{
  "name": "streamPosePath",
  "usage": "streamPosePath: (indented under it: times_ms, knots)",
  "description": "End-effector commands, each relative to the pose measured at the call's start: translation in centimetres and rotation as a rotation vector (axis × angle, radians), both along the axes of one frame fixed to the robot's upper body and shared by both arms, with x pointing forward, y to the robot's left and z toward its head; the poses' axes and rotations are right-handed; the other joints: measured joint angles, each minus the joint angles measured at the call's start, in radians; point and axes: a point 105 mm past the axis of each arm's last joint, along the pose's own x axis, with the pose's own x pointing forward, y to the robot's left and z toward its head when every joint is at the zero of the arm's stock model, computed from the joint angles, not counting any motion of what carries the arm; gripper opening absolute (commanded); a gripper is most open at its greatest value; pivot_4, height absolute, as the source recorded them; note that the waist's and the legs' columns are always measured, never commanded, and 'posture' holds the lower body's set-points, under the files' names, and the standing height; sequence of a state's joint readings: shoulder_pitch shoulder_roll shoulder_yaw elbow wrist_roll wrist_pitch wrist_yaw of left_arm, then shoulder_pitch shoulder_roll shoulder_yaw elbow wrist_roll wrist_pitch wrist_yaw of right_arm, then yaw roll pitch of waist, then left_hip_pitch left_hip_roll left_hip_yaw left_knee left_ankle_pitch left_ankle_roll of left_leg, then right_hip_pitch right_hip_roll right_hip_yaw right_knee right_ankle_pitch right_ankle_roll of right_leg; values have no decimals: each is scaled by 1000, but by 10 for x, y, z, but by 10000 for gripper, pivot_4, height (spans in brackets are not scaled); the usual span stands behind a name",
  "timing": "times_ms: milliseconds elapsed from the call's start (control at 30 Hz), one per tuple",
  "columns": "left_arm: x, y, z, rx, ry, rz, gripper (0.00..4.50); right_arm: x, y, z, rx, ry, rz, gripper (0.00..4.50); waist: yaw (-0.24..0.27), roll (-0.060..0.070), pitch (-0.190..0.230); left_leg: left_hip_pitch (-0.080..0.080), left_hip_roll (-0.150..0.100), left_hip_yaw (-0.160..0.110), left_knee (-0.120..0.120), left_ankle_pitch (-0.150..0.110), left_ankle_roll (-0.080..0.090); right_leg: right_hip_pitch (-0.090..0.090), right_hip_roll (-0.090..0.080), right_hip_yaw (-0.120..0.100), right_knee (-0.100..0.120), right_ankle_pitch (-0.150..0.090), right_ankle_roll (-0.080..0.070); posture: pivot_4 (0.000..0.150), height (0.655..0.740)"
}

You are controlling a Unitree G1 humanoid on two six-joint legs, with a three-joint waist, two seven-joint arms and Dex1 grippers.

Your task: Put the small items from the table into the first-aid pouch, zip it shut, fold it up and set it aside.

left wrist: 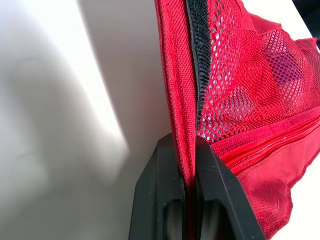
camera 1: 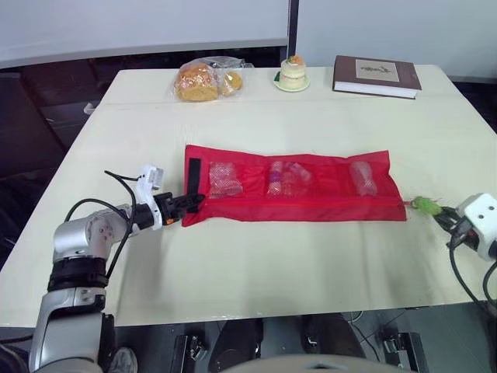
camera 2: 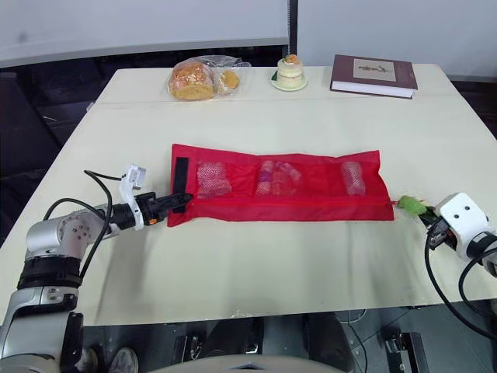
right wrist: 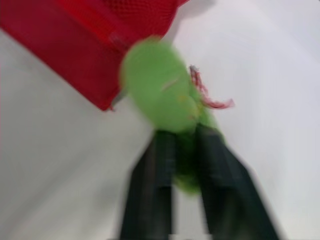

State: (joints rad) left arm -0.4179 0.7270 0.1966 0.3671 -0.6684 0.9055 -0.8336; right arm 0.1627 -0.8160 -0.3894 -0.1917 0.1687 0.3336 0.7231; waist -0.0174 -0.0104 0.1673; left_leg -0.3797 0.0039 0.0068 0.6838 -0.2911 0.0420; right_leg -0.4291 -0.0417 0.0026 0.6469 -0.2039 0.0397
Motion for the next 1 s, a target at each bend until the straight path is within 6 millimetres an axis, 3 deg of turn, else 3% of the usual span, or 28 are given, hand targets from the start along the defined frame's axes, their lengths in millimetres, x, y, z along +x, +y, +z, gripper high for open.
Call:
streamPosePath:
  times_ms: [33,167,200,233,400,433,467,567,633,767,1000]
  knots:
    - [-11,29,-14,92,78,109,0,-5,-4,19,35,-39,-28,25916,0,0,0,0,0,0,0,0,0,0,0,0,0,0,0,1500,7289]
    - [-14,31,-13,78,85,116,0,-12,-7,20,96,-37,-79,44226,0,0,0,0,1,1,0,0,0,0,1,1,0,0,0,1500,7289]
    - [-14,32,-12,75,85,119,0,-14,-6,19,114,-36,-88,44226,0,0,0,0,1,1,0,0,0,0,1,1,0,0,0,1500,7289]
    - [-14,33,-11,76,82,123,3318,-16,-5,20,131,-37,-95,44806,0,0,0,0,1,1,0,0,0,0,1,1,0,0,0,1500,7289]
    - [-12,39,-6,105,47,128,22429,-19,13,20,237,-44,-87,45000,0,2,-2,1,1,1,0,0,0,0,1,1,0,0,0,1500,7289]
    - [-11,39,-3,111,31,126,29470,-19,19,20,265,-44,-83,45000,1,3,-2,1,1,1,0,0,0,0,1,1,0,0,0,1500,7289]
    - [-9,41,1,122,6,121,30717,-19,25,20,294,-43,-78,45000,2,3,-3,1,1,1,0,0,0,0,1,1,0,0,0,1500,7289]
    - [1,44,28,356,-239,30,40963,-21,47,13,411,-23,-76,45000,2,2,-3,0,2,1,-1,0,0,-1,2,1,0,0,0,1500,7289]
    - [4,33,48,374,-353,-29,44451,-22,53,12,444,-21,-87,45000,6,2,-2,-1,2,1,-1,0,0,-3,2,2,0,0,-1,1500,7289]
    - [5,3,82,339,-524,-141,44451,-24,69,10,541,-1,-87,45000,26,0,-1,-5,1,1,0,0,0,-4,-4,1,-3,1,-1,1500,7289]
    - [-13,-59,116,310,-692,-422,44451,-31,95,-8,673,116,-104,45000,31,-1,-1,-6,-1,1,1,-1,1,-3,-5,-1,-4,1,-1,1500,7289]
